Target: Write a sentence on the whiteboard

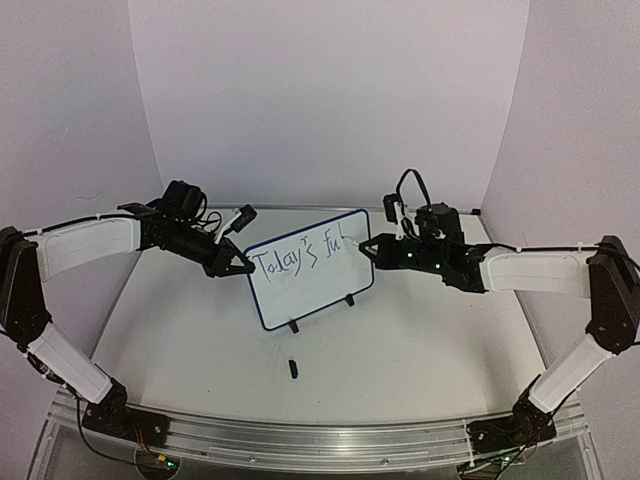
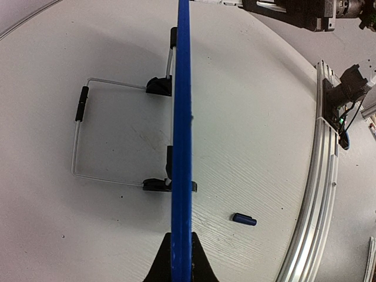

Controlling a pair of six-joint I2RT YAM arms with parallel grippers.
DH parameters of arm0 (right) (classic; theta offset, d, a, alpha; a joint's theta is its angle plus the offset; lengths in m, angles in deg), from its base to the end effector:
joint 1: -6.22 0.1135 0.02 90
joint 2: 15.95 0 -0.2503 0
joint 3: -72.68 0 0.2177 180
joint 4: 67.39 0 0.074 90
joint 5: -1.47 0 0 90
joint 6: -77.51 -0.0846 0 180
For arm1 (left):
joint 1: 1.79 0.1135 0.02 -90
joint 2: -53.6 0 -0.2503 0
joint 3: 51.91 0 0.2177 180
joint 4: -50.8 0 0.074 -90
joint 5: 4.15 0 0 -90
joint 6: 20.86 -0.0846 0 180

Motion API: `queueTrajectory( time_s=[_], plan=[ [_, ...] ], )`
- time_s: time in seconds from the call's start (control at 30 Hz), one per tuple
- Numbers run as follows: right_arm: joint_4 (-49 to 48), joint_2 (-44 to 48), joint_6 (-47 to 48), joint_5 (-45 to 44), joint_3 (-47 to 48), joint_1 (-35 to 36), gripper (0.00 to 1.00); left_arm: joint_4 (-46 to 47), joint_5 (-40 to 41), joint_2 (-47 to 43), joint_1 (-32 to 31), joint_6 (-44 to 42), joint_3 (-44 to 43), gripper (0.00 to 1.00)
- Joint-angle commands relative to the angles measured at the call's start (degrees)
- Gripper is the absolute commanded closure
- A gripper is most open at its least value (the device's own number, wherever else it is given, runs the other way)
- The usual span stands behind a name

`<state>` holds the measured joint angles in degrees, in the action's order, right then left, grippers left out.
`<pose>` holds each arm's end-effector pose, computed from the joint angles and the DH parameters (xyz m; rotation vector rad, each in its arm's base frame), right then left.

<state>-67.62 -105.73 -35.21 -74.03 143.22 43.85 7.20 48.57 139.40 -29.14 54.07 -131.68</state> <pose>0.2817 0.2439 0.2413 -0.4395 1.9599 0.9370 0.2515 -0.1878 0.2326 1.1310 2.1023 -0.8877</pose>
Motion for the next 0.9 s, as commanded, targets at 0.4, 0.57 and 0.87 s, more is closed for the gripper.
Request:
queueTrajectory(
  time_s=[0.4,0.57,0.87],
  plan=[
    [-0.5,-1.5,0.6,-0.2,2.3,-0.2,1.0,-2.9,2.6,2.4,-1.1,-0.8,-1.0,1.0],
    [-0.5,-2.0,0.4,-0.1,1.6,-0.2,1.0,-2.9,2.6,2.5,-1.1,-0.8,-1.1,1.0],
    [-0.5,-1.9,-0.3,-0.9,-0.5,-0.2,1.0,-2.9,2.5,2.5,-1.1,-0.8,-1.0,1.0]
  ],
)
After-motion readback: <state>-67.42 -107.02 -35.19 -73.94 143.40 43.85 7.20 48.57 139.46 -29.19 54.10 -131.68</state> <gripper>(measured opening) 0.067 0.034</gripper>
